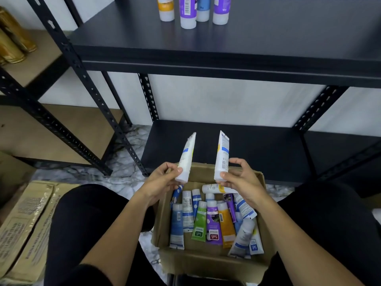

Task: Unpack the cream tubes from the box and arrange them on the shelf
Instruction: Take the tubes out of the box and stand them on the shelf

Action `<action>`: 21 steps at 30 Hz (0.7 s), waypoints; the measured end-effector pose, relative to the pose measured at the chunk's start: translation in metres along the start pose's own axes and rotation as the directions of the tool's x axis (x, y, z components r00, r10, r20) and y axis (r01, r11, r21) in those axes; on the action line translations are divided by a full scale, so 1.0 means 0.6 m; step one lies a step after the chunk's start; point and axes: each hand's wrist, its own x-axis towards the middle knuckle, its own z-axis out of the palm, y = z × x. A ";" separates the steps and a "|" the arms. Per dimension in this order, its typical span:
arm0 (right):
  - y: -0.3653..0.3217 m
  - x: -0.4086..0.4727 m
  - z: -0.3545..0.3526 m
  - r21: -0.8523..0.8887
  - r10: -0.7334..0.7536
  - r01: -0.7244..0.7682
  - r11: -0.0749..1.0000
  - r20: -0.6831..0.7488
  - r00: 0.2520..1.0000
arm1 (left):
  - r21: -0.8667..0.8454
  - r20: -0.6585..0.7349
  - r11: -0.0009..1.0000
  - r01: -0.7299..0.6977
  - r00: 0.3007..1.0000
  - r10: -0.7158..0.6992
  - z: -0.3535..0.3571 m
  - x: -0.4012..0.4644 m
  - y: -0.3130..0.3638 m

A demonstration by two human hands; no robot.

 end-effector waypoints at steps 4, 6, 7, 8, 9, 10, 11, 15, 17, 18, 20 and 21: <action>-0.003 -0.005 0.017 -0.050 -0.054 0.054 0.997 0.009 0.999 | -0.015 -0.032 0.996 -0.088 0.996 0.087 0.027 0.003 0.005; -0.009 -0.013 0.024 -0.060 -0.080 0.081 0.995 0.008 0.997 | -0.037 -0.058 0.992 -0.120 0.991 0.118 0.036 -0.002 0.007; -0.014 -0.017 0.026 -0.065 -0.102 0.102 0.993 0.010 0.995 | -0.041 -0.080 0.990 -0.136 0.988 0.133 0.039 -0.004 0.008; -0.018 -0.022 0.028 -0.069 -0.120 0.121 0.990 0.014 0.993 | -0.043 -0.105 0.987 -0.152 0.984 0.147 0.042 -0.006 0.009; -0.024 -0.027 0.029 -0.072 -0.139 0.140 0.988 0.019 0.990 | -0.047 -0.135 0.984 -0.172 0.977 0.165 0.045 -0.011 0.012; -0.030 -0.032 0.030 -0.074 -0.156 0.157 0.985 0.023 0.987 | -0.058 -0.166 0.979 -0.196 0.969 0.184 0.048 -0.015 0.016; -0.036 -0.037 0.031 -0.079 -0.171 0.173 0.982 0.025 0.985 | -0.070 -0.190 0.973 -0.220 0.960 0.204 0.052 -0.020 0.021; -0.063 -0.059 0.039 -0.088 -0.227 0.229 0.969 0.031 0.973 | -0.079 -0.217 0.945 -0.317 0.931 0.294 0.064 -0.045 0.042; -0.077 -0.071 0.046 -0.070 -0.255 0.257 0.964 0.038 0.966 | -0.107 -0.225 0.928 -0.358 0.918 0.328 0.070 -0.058 0.053; -0.083 -0.079 0.050 -0.051 -0.269 0.271 0.961 0.041 0.962 | -0.115 -0.230 0.920 -0.374 0.911 0.342 0.072 -0.063 0.058; -0.096 -0.094 0.057 -0.006 -0.300 0.300 0.954 0.041 0.953 | -0.108 -0.244 0.909 -0.402 0.897 0.368 0.076 -0.073 0.069; -0.104 -0.102 0.060 0.015 -0.317 0.317 0.948 0.039 0.948 | -0.102 -0.248 0.904 -0.415 0.891 0.381 0.077 -0.078 0.076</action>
